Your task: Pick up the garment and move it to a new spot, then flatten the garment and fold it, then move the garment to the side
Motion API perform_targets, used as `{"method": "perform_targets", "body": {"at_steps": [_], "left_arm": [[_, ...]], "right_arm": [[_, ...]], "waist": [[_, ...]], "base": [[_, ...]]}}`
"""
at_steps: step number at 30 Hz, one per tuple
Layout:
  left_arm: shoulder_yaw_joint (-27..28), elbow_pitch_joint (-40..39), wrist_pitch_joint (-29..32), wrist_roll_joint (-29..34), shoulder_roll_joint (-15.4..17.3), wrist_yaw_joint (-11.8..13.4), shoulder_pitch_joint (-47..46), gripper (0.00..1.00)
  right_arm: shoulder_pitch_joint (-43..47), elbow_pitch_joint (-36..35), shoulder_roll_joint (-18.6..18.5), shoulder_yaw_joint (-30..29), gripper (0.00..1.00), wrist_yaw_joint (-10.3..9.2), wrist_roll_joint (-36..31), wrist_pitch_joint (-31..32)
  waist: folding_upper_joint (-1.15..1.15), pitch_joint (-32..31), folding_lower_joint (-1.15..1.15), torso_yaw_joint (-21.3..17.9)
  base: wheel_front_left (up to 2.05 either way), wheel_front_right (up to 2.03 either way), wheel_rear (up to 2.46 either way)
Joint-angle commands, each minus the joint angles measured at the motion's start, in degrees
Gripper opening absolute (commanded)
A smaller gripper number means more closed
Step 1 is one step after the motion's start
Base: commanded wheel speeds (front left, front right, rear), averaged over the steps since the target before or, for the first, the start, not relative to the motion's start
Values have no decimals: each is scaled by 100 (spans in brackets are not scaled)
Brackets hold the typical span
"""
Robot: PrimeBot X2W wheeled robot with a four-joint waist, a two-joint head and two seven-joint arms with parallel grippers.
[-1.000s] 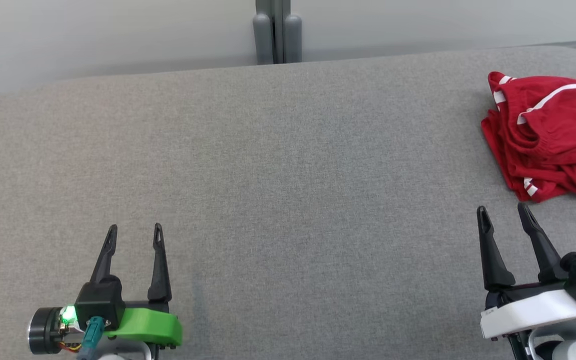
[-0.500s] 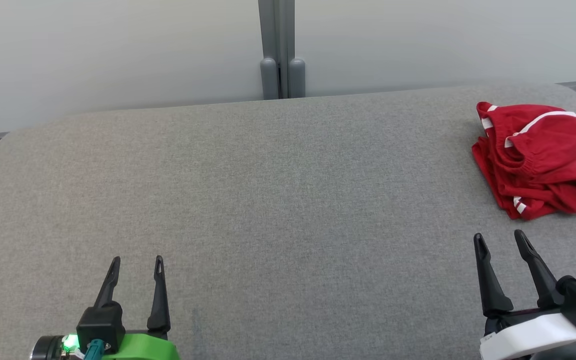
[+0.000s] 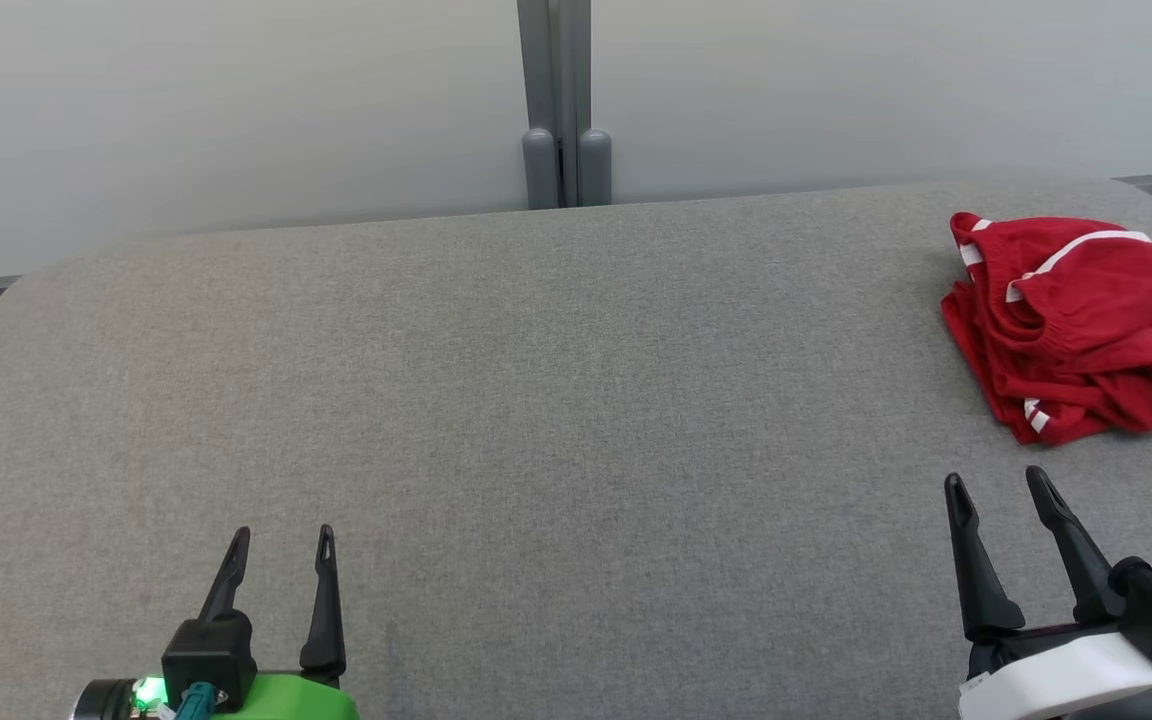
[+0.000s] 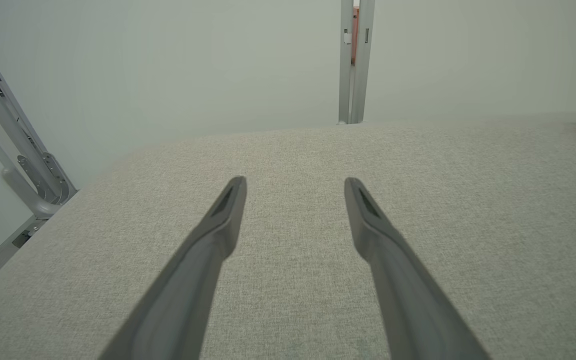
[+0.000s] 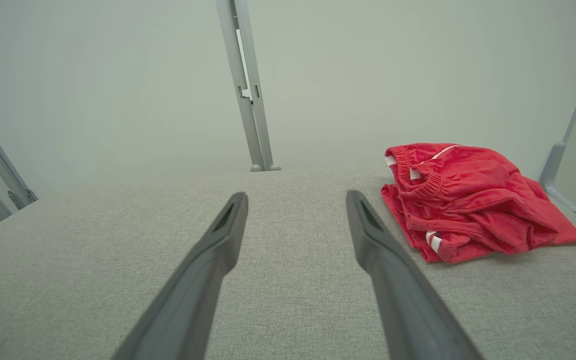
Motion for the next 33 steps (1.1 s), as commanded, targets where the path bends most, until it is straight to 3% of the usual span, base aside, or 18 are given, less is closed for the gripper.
{"method": "perform_targets", "body": {"at_steps": [1,13,14,17,33], "left_arm": [[7,30,-34,-19,31,-19,-76,100],[13,96,-41,-8,-65,45,-202,100],[-2,102,-18,-19,-71,27,-105,0],[-14,211,16,-62,-99,20,-44,0],[402,206,463,-1722,-238,-281,-220,0]], "right_arm": [[47,-36,4,-6,100,-10,19,12],[-8,-64,-27,-23,100,-10,79,48],[5,-19,-4,-13,0,1,59,43],[16,108,24,13,0,1,93,45],[-364,583,-38,26,0,0,1891,179]], "waist": [[0,1,0,0],[0,44,0,48],[0,44,0,48],[0,44,0,48],[0,44,0,56]], "base": [[0,0,0],[0,0,0],[0,0,0],[0,0,0],[0,0,0]]}}
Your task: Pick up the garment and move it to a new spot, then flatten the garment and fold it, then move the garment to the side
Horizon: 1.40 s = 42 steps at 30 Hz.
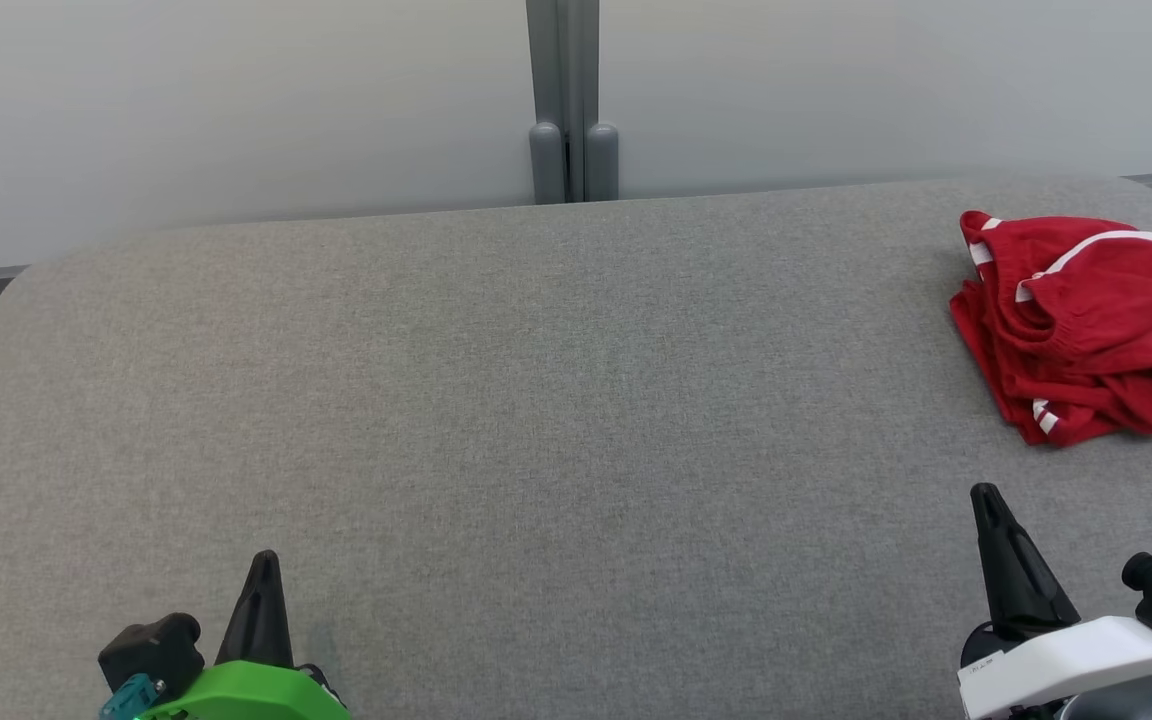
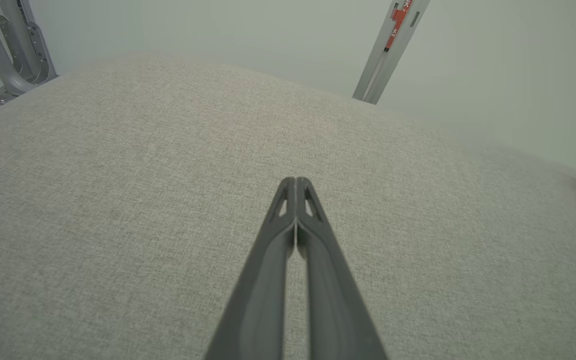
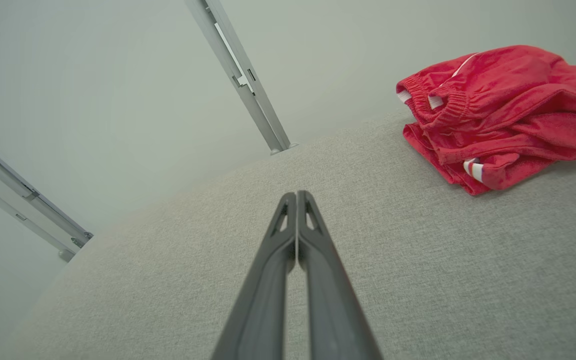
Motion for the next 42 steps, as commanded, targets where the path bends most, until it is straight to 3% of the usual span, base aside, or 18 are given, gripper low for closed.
{"method": "perform_targets", "body": {"at_steps": [1,42], "left_arm": [[91,-89,56,-252,-2,-59,-206,0],[861,-110,877,-3284,-259,-619,-514,0]], "right_arm": [[-175,-11,-50,-8,0,-1,269,16],[-869,880,-61,-104,0,-4,3441,358]], "waist": [[0,0,0,1],[0,-1,0,21]], "base": [[0,0,0],[0,0,0]]}}
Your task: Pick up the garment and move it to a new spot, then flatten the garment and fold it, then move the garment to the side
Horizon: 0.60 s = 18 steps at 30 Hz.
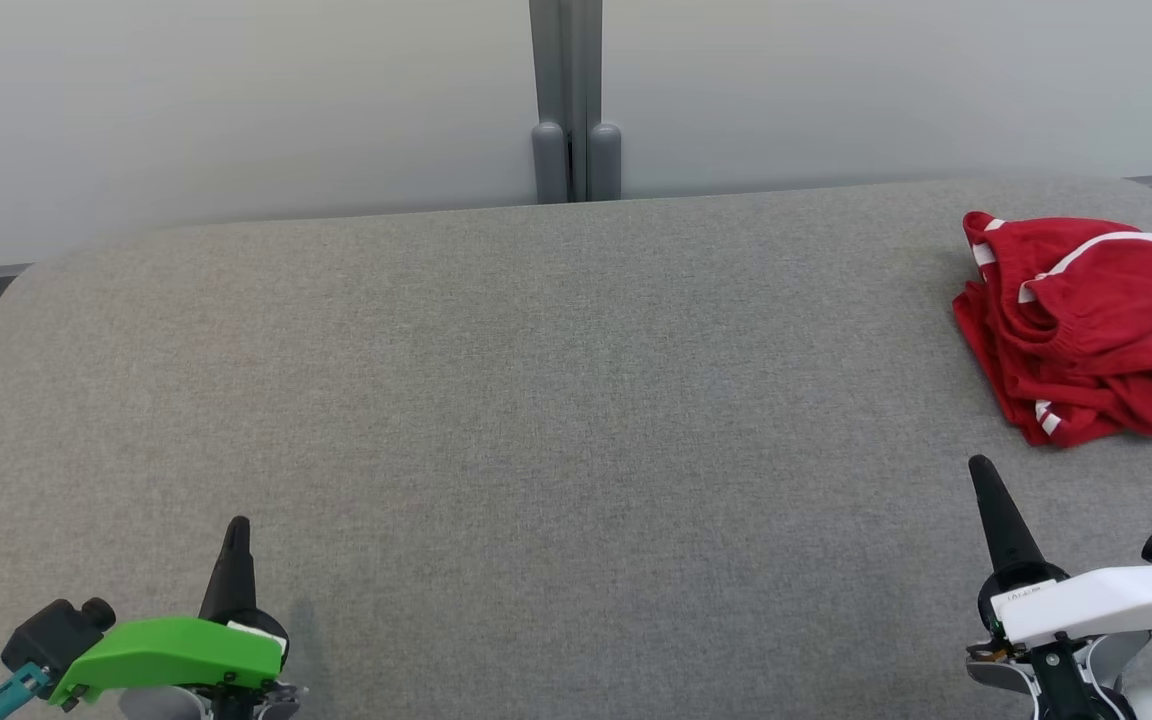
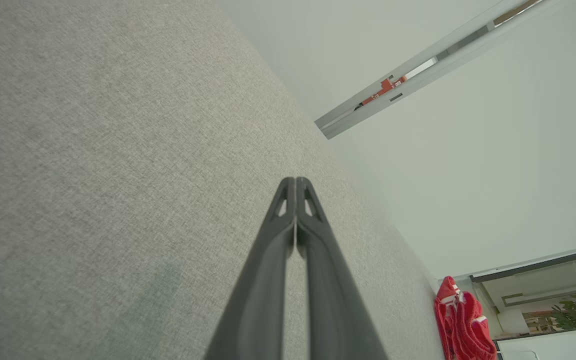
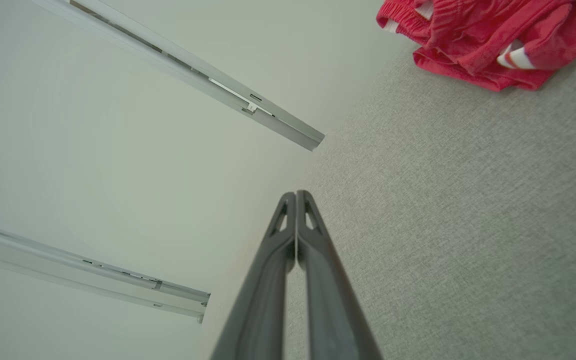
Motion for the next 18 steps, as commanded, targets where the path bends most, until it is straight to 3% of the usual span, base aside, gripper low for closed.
{"method": "perform_targets", "body": {"at_steps": [1,18], "left_arm": [[72,-69,32,-159,4,-57,-169,0],[308,-72,290,-1095,-78,-234,-258,0]], "right_arm": [[-140,-1,-27,-24,0,-3,167,26],[-356,281,-3,-86,0,-4,1124,164]], "waist": [[0,0,0,1],[0,0,0,9]], "base": [[0,0,0],[0,0,0]]}}
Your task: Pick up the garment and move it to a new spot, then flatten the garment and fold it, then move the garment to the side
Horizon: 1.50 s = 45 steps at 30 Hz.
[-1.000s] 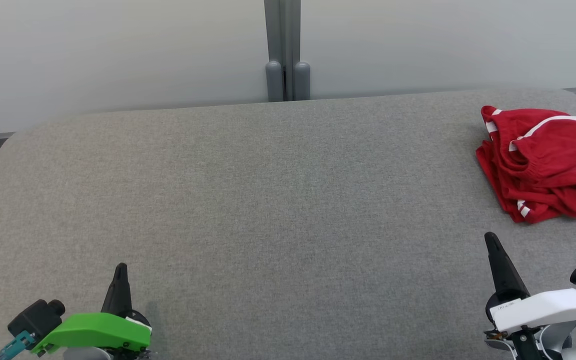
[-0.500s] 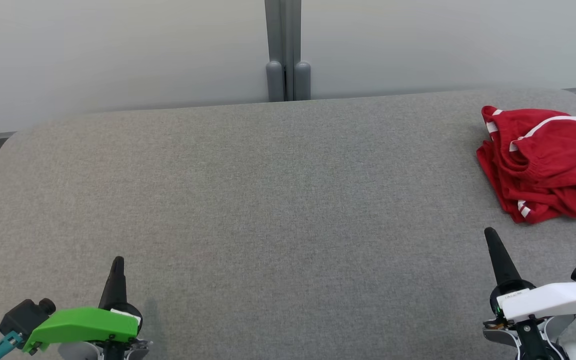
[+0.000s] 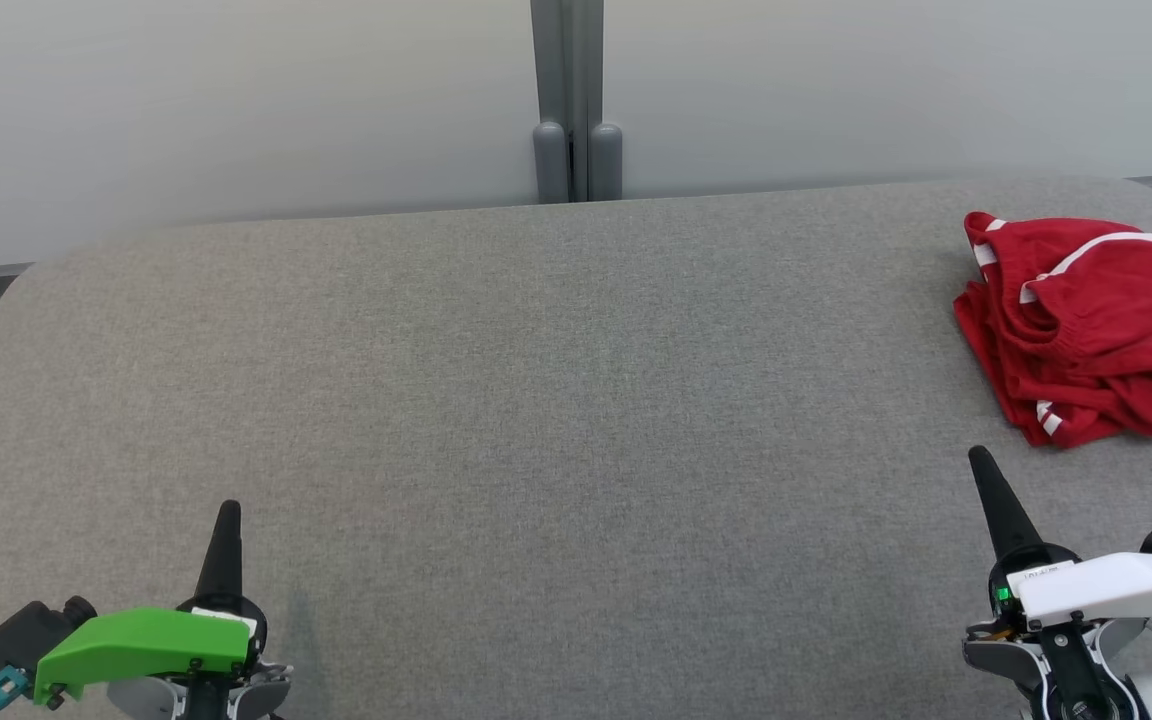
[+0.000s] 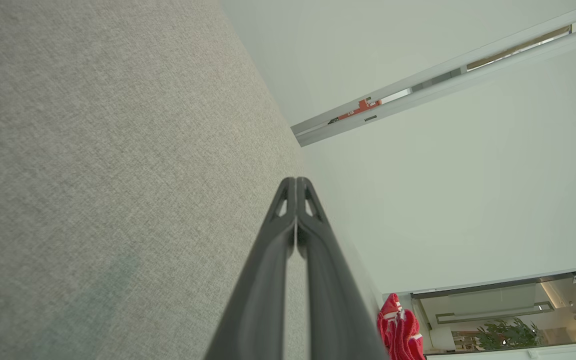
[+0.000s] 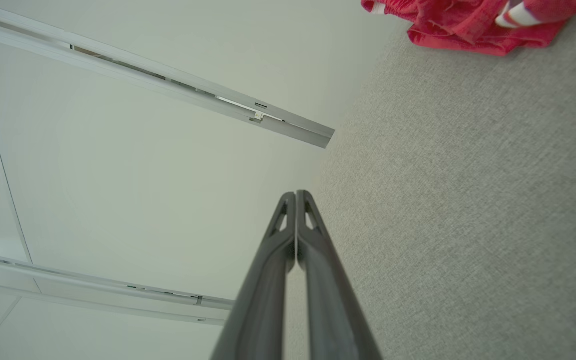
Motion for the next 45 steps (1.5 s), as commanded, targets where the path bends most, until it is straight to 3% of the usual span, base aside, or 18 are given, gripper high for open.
{"method": "perform_targets", "body": {"at_steps": [1,45], "left_arm": [[58,-57,40,-143,2,-58,-149,0],[532,-53,554,-2018,-161,-402,-322,0]], "right_arm": [[-138,6,-13,-22,0,-3,154,39],[-564,578,67,-189,0,-2,2017,344]], "waist": [[0,0,0,1],[0,-1,0,23]], "base": [[0,0,0],[0,0,0]]}}
